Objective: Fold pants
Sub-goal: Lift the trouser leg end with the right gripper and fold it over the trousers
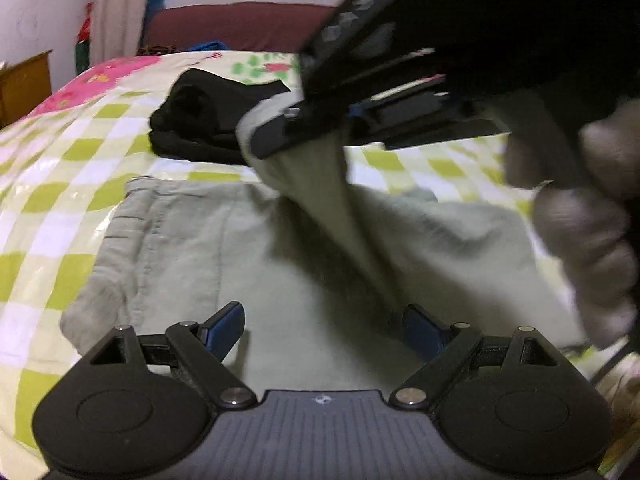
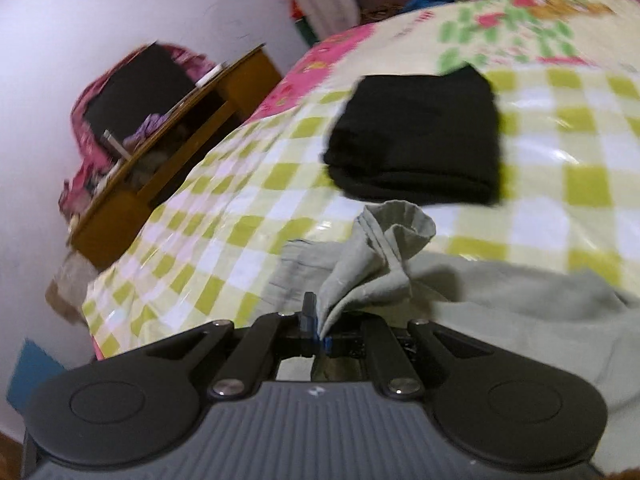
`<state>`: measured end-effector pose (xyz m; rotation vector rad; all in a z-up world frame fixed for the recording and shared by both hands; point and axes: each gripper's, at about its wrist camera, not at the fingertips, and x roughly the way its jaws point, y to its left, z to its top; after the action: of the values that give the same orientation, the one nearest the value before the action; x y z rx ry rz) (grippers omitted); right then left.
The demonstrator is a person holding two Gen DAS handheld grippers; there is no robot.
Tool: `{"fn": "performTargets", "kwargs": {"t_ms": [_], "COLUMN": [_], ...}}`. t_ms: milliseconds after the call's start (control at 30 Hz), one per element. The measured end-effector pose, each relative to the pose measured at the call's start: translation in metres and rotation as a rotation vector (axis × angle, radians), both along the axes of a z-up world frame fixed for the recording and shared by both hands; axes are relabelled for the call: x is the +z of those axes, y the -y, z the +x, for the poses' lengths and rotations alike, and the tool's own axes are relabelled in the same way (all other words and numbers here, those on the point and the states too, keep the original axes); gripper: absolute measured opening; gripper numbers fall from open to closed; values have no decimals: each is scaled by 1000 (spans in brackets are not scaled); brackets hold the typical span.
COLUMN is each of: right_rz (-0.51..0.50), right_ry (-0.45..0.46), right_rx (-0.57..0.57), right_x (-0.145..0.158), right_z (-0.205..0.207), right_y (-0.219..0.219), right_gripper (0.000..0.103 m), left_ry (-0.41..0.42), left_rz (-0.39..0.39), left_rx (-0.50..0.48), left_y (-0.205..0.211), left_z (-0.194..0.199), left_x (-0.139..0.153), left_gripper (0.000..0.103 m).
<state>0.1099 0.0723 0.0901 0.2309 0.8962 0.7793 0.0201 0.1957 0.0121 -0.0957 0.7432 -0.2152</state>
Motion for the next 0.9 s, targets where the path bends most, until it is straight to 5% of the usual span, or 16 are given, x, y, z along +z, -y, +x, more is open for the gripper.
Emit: {"fn": "performTargets", "kwargs": {"t_ms": [400,533,633,900], "right_rz": [-152,-174,-162,-127], "right_ry": [58,-23,-24,47], "right_rx": [210,292,281,60], "right_x": [-25,-36,-33,0], "right_z": [-15,-12,-16,-19], "right_y": [-101,-117,-111,3], "right_gripper": [6,19,39,47], "left_ry": [-14,-14,-18,30], "left_rz": [59,94,126,176], "left_rx": [104,107,111,145], "left_y": [-31,-24,-21,-20], "left_z": [-28,-29,-34,-52], "left_x": [-3,-2,-1,26], "left_gripper": [99,99,99,99]}}
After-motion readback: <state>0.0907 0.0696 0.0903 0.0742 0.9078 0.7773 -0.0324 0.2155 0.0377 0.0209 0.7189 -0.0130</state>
